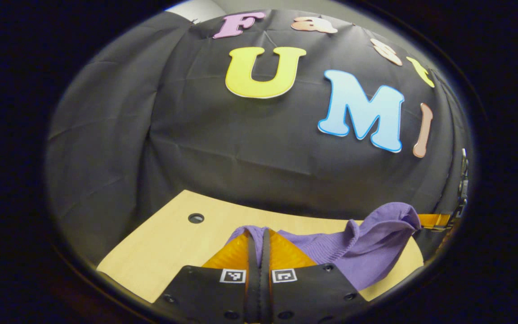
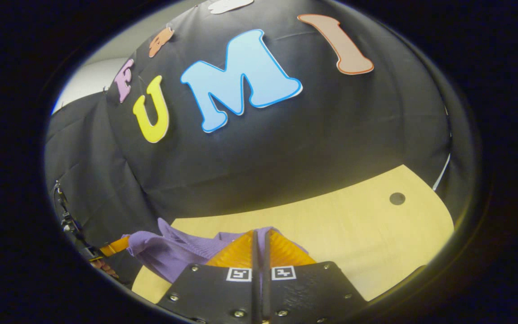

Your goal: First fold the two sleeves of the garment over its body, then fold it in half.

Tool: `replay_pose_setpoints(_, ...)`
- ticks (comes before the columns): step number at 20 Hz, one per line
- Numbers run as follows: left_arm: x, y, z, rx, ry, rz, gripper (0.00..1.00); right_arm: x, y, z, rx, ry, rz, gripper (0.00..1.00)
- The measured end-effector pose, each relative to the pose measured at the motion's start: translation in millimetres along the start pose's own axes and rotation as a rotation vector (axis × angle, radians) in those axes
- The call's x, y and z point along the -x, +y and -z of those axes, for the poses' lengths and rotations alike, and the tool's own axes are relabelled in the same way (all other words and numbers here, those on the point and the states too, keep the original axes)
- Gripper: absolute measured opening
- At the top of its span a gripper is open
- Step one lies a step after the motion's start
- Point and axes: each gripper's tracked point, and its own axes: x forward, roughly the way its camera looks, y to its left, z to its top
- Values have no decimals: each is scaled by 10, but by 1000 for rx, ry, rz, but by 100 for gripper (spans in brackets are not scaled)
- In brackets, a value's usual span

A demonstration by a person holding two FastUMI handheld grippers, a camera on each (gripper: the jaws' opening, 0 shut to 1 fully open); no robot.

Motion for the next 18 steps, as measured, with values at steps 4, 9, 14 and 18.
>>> replay_pose_setpoints(4, -447, -55, 207, -82, 17, -36, 7, -446, -171, 202, 28, 37, 34, 1)
replay_pose_setpoints(9, -794, -203, 427, -181, 47, -45, 7, -664, -336, 465, 95, 77, 90, 2)
replay_pose_setpoints(14, -866, -259, 527, -196, 51, -64, 23, -776, -422, 513, 166, 81, 116, 4)
replay_pose_setpoints(18, -899, -353, 544, -202, 51, -44, 32, -748, -426, 586, 216, 107, 125, 6)
